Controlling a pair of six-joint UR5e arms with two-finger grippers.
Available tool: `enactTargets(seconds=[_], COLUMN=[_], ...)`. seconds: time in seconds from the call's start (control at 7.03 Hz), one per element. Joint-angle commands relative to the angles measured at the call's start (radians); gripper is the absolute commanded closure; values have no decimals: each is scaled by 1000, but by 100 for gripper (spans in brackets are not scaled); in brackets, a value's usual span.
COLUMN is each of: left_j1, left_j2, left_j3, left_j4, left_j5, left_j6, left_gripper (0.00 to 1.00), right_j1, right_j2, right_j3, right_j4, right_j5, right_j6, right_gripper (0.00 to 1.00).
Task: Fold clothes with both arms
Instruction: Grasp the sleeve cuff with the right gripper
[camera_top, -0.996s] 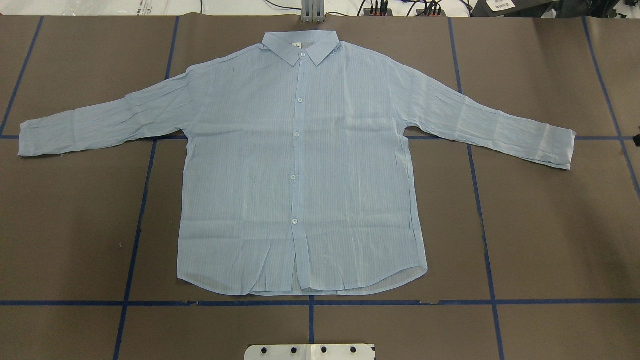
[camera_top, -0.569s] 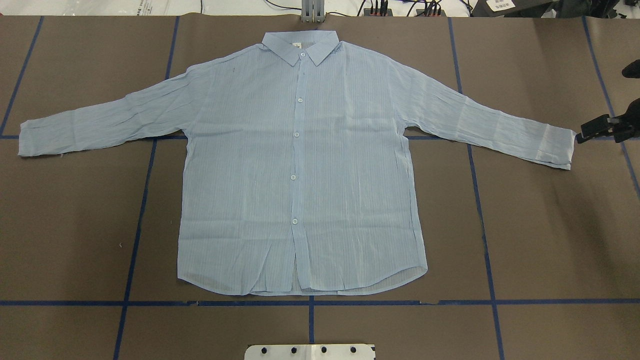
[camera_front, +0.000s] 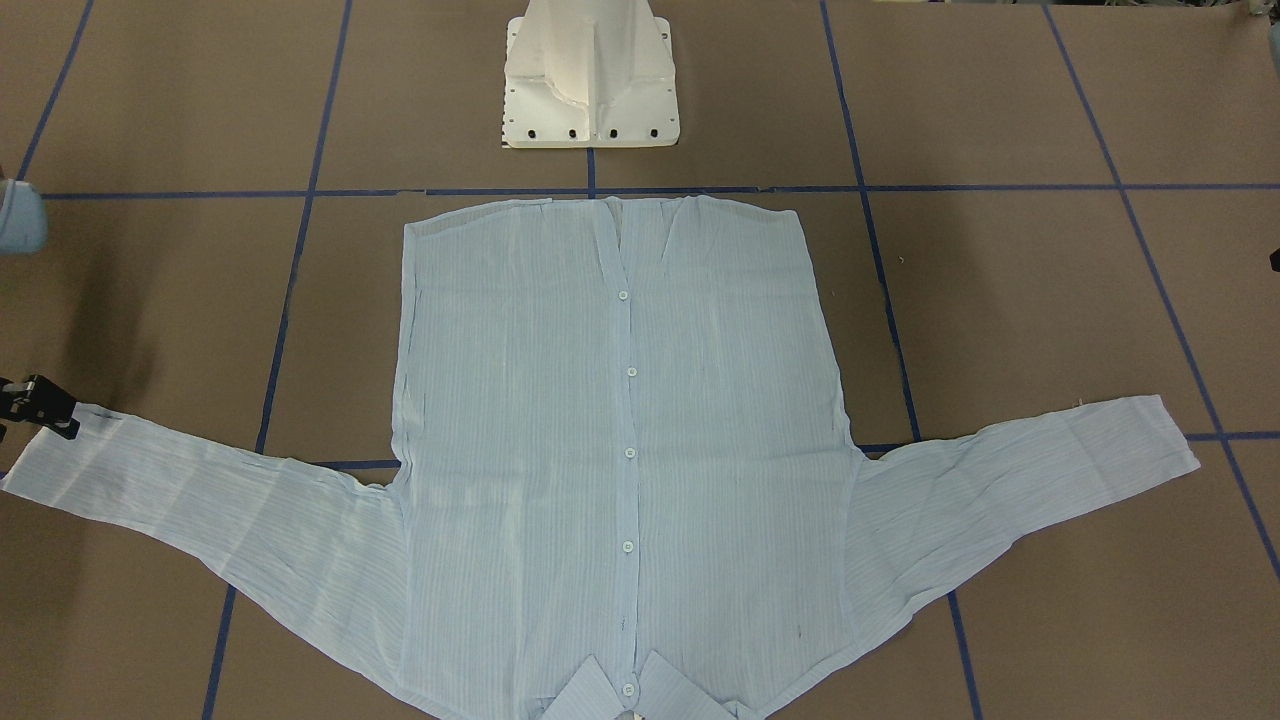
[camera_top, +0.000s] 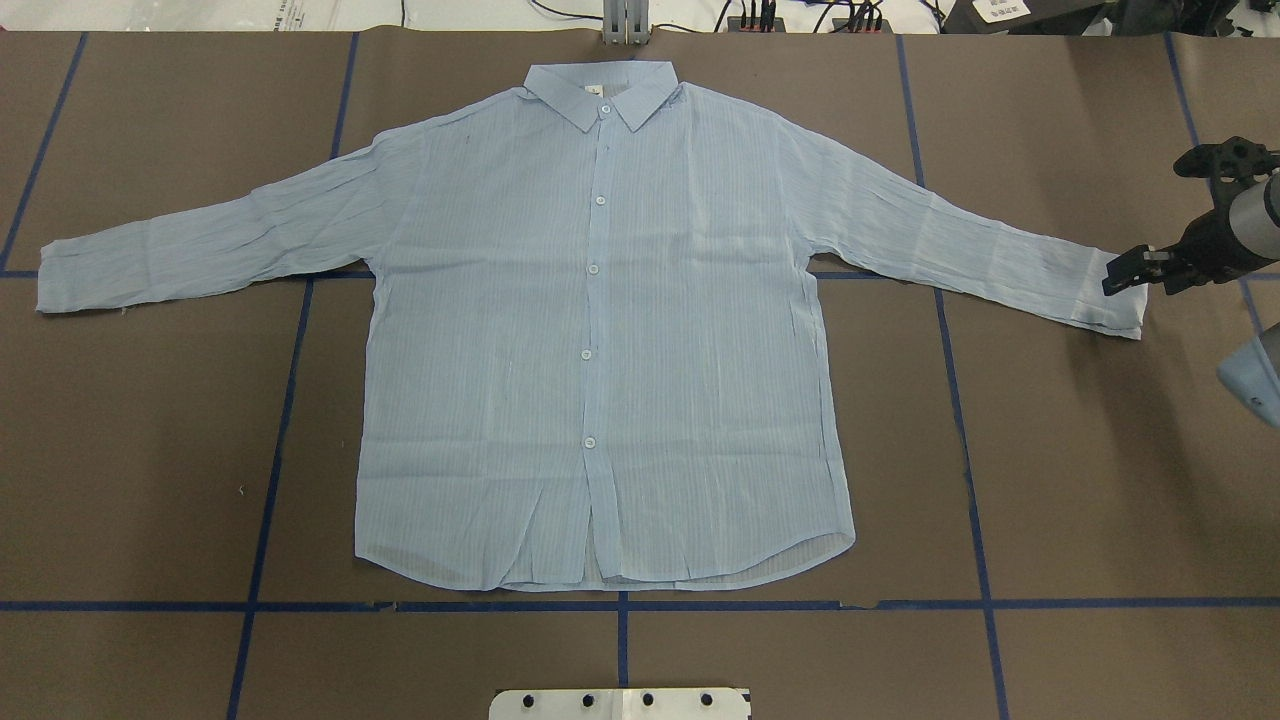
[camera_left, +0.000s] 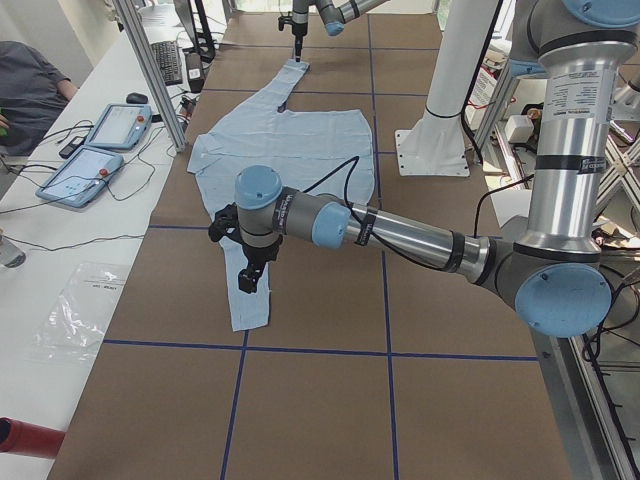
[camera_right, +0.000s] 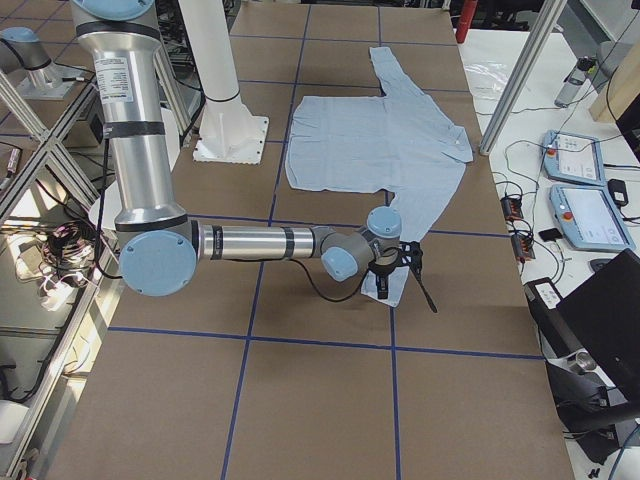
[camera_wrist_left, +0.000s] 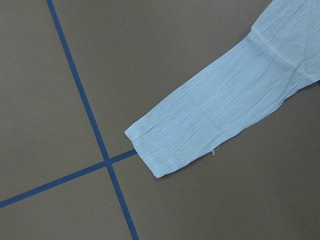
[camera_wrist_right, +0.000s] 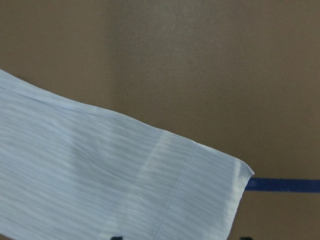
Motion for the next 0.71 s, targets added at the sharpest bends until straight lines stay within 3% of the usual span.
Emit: enactTargets(seconds=[0.0,0.28,0.57], left_j1=[0,0,0], left_j2=[0,0,0], left_j3=[0,1,14], left_j4=[0,0,-31], left_j5=[0,0,0], left_j6=[1,1,0], left_gripper=[0,0,0], right_j1=[-11,-19,-25], right_j2=[-8,-10,-9], right_j3=[-9,-29,-30], right_j4=[2,2,1], right_j5=[-3,-3,-3], right_j6=[1,3,3], right_gripper=[18,24,41])
